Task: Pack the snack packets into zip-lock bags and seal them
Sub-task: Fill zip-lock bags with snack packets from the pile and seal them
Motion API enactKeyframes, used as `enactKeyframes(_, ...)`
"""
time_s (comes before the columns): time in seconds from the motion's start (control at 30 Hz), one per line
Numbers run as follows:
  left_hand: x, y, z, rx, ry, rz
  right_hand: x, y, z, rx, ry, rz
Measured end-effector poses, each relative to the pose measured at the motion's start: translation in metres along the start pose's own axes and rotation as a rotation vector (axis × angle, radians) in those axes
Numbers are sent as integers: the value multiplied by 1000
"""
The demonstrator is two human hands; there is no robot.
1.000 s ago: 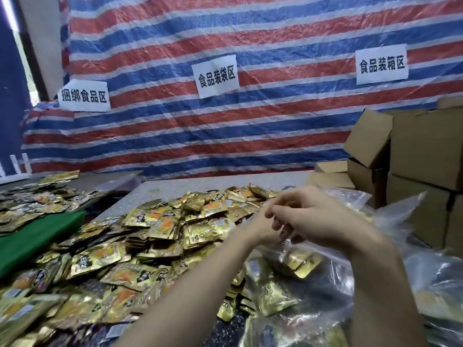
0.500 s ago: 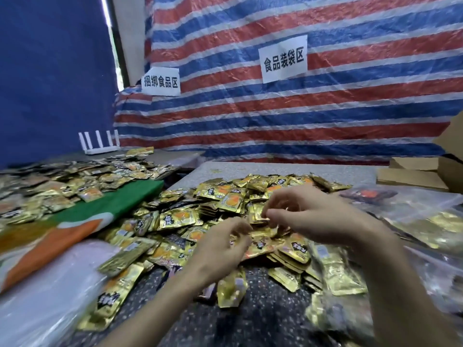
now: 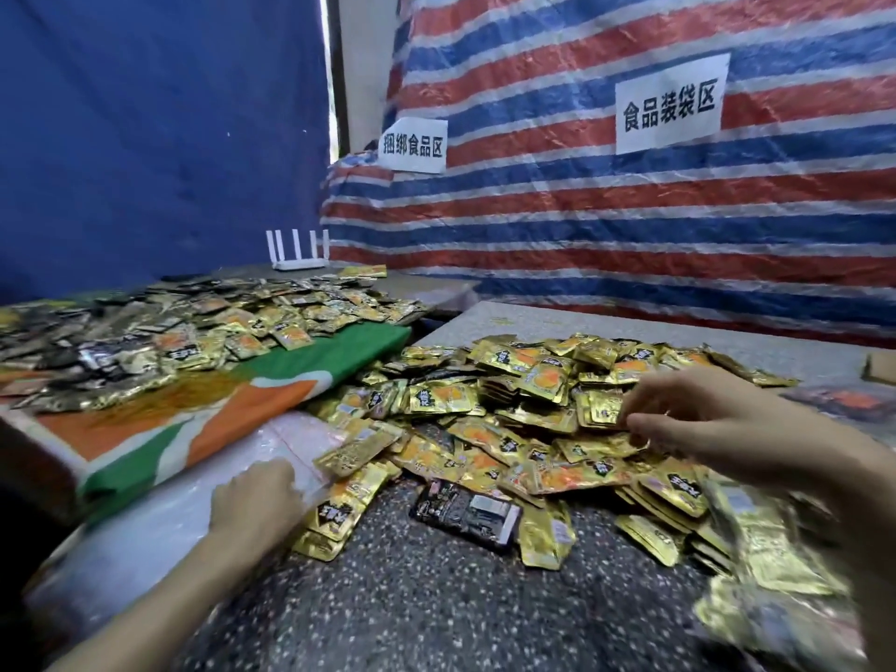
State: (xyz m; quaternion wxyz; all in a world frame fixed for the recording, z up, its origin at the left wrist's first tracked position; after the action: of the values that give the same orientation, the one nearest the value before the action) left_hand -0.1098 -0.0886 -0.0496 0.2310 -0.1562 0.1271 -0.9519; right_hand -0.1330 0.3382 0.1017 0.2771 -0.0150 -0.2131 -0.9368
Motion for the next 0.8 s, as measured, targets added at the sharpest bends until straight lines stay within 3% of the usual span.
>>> enactKeyframes(0.07,-3,2,6,-116,-80,-19,-2,2,1,0,-6,1)
enactKeyframes(0.2,6,5,21,-199,-35,33,-9,3,5,2,-23,-4)
enactKeyframes(0.33,11,-18,64,-259,-105,15,-10,6,7,-12,-33,7)
enactKeyframes(0.43,3,-63,99,-507,-52,-189,-10,10,9,-30,-61,26)
enactKeyframes(0.53,-22,-127,124,-842,161,-497,-10,21,11,-16,-135,86)
enactKeyframes(0.67,-58,-200,126,-850,368,-806,-14,40,8,-38,-101,192)
enactKeyframes(0.8,-67,-243,112,-949,506,-891,-21,47,8,17,6,197)
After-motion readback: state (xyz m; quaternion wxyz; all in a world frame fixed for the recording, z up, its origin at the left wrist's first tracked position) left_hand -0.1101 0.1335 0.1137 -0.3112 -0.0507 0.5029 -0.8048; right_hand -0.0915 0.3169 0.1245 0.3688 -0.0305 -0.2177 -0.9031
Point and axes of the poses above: each hand's wrist, its own x-axis towards the middle knuckle, its own z-axis out of the back of the hand, y = z × x, the point moved 4 cm from there along x, towards the middle knuckle, and after that the axes turned 10 degrees about -x, right-handed, at the moved point
